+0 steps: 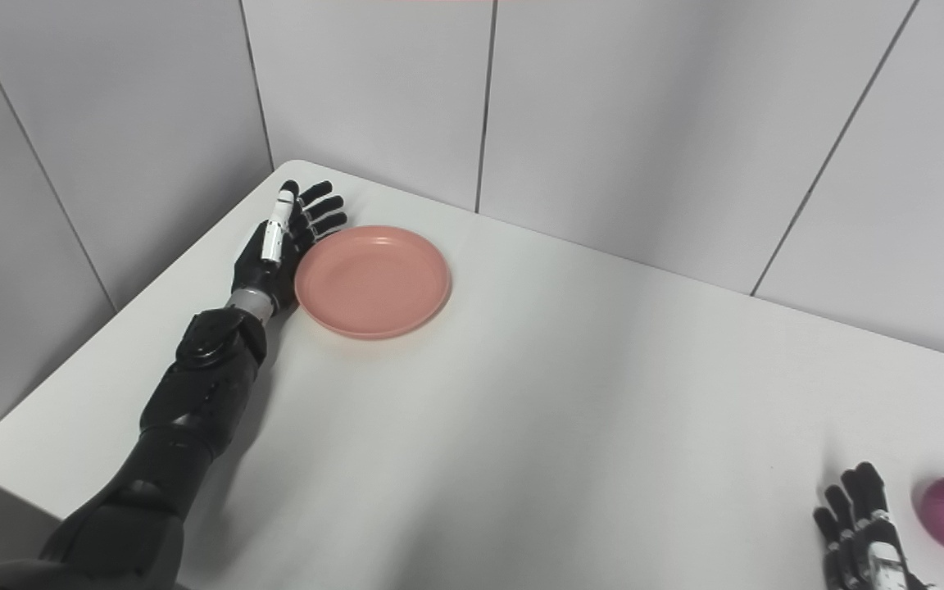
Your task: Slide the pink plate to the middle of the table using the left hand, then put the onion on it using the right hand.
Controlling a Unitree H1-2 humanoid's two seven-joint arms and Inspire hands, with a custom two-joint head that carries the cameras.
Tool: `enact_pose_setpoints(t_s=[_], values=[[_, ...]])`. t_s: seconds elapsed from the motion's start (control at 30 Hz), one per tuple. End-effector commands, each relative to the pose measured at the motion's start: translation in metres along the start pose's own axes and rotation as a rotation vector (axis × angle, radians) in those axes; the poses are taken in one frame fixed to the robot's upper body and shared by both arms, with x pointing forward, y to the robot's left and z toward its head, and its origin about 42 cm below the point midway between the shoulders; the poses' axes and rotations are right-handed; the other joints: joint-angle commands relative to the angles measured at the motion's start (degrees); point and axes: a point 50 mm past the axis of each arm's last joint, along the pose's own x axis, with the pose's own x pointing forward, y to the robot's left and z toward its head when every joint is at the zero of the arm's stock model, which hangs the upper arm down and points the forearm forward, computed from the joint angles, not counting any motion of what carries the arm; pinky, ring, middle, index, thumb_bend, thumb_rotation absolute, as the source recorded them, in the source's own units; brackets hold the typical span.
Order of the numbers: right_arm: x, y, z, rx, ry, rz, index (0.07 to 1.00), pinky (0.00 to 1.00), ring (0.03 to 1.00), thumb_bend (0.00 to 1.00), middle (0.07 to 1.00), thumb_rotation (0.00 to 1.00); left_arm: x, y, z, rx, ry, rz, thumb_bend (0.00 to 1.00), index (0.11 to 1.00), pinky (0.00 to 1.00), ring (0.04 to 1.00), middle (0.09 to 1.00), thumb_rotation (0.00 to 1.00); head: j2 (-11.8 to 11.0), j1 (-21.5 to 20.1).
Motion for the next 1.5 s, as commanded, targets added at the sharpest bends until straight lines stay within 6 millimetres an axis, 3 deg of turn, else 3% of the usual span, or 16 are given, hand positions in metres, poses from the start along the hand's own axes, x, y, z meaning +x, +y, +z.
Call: enact_pose_setpoints(t_s=[0.0, 1.03, 1.47], values=[[-0.019, 0.004, -0.029, 0.043, 0.124, -0.029, 1.0, 1.0, 1.0, 0.15, 1.0, 1.0, 0.005, -0.008, -0.002, -0.004, 0.022, -0.029, 0.41, 0.794, 0.8, 0.819, 0.818, 1.0, 0.0, -0.1], [-0.021, 0.012, -0.028, 0.034, 0.109, -0.025, 1.0, 1.0, 1.0, 0.14, 1.0, 1.0, 0.013, -0.047, -0.005, -0.006, 0.057, -0.097, 0.43, 0.783, 0.78, 0.802, 0.808, 1.0, 1.2, -3.2], [-0.022, 0.015, -0.025, 0.048, 0.102, -0.018, 1.0, 1.0, 1.0, 0.1, 1.0, 1.0, -0.004, -0.066, -0.015, -0.003, 0.055, -0.139, 0.46, 0.784, 0.81, 0.815, 0.82, 1.0, 2.0, -4.5]])
